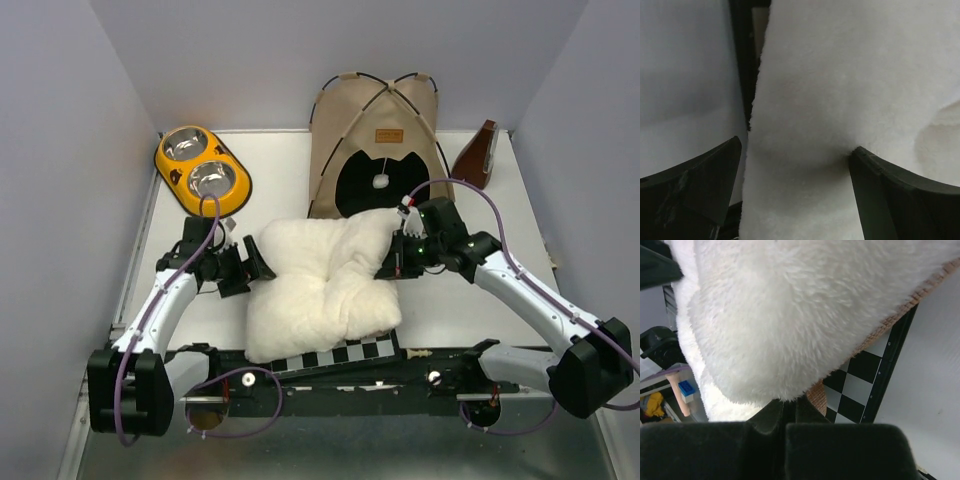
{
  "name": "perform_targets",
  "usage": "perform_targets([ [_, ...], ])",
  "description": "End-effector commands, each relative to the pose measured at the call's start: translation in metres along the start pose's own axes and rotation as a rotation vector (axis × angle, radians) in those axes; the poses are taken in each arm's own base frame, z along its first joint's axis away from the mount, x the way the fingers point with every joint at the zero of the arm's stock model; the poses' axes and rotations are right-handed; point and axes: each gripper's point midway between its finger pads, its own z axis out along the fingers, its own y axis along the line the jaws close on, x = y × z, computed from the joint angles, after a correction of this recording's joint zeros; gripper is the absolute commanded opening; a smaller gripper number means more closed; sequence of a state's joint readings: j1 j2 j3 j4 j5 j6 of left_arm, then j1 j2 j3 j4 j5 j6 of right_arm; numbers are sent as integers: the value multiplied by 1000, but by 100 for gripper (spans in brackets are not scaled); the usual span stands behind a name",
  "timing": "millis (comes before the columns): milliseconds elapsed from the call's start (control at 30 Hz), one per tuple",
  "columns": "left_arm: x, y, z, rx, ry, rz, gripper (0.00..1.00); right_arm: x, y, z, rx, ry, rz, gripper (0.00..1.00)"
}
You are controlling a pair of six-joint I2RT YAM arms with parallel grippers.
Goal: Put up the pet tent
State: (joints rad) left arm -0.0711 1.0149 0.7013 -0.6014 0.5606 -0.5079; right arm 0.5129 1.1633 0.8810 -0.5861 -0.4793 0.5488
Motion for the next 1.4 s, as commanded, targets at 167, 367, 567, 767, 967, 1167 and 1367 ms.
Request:
perform_targets([
  [167,31,-3,6,68,70,-49,54,2,-1,-2,-11,10,26,1],
  [367,24,-93,-21,391,-14,249,0,-9,18,-26,-58,-56,-115,1],
  [567,17,-181,-22,564,-53,421,0,-7,3,-51,61,-110,-190,1],
  [767,1,-252,18,636,-35,595,0,-26,-22,-80,268,-226,-255,1],
  [967,-28,-288,87,622,60,541,0,-50,-19,-89,312,-287,-306,1],
  [1167,-48,-232,111,455,108,293,0,-85,7,-62,210,-239,-385,1],
  [1367,-46,-212,83,407,31,275,0,-118,30,-23,117,-140,-369,1],
])
